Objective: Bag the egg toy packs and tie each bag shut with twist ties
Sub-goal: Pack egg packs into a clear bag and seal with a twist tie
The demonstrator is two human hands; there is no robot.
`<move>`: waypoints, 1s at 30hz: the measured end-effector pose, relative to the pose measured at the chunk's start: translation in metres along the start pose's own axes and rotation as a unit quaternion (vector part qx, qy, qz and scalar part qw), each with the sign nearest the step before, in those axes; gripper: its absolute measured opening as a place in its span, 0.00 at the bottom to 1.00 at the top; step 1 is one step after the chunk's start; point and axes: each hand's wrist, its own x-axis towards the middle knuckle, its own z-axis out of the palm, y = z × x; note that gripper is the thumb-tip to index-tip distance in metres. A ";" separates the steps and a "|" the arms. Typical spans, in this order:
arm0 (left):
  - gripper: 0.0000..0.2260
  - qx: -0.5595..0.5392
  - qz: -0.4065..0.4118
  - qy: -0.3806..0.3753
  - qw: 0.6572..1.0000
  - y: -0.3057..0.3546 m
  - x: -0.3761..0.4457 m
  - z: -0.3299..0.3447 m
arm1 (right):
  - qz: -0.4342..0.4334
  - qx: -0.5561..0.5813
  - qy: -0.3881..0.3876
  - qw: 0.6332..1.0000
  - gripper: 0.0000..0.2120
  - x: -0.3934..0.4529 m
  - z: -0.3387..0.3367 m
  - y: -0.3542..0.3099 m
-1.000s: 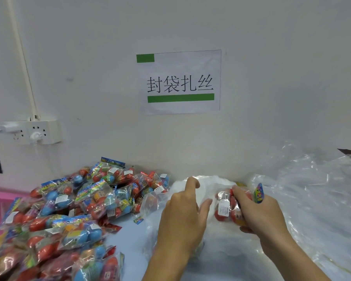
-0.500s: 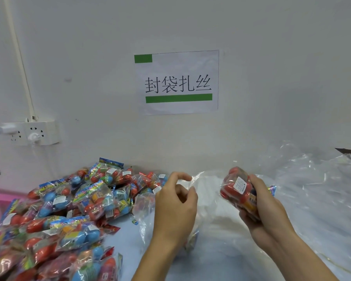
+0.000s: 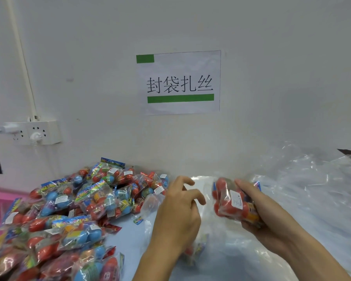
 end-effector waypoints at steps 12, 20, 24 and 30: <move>0.04 -0.028 -0.080 0.012 0.996 0.003 -0.003 0.018 | -0.031 -0.047 0.034 0.998 0.13 0.005 -0.002 0.006; 0.08 -0.095 -0.046 0.155 0.982 0.011 0.002 0.011 | -0.055 -0.218 0.019 0.974 0.19 0.000 -0.008 0.002; 0.05 -0.045 0.088 0.039 0.994 0.015 -0.003 0.009 | -0.029 -0.239 0.034 0.970 0.18 0.000 -0.002 0.006; 0.03 -0.033 0.149 -0.056 0.987 0.018 -0.008 0.012 | -0.036 -0.108 0.111 0.987 0.14 0.002 0.001 0.008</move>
